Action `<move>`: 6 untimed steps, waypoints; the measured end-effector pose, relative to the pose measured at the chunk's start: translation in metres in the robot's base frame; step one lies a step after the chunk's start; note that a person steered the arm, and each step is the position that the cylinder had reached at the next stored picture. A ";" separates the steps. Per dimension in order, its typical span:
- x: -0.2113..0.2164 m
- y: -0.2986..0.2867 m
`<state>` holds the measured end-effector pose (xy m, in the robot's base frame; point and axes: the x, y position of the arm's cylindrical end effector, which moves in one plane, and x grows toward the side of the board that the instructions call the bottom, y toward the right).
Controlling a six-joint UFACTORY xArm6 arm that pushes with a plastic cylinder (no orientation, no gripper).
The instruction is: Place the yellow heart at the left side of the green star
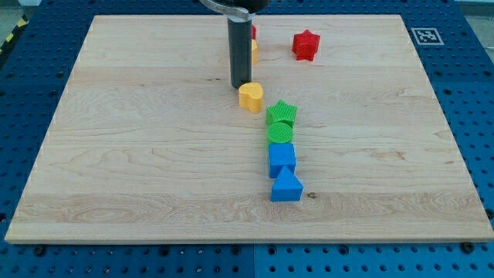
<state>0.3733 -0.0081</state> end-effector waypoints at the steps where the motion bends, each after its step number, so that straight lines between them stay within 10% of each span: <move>1: 0.006 0.005; 6: 0.004 -0.006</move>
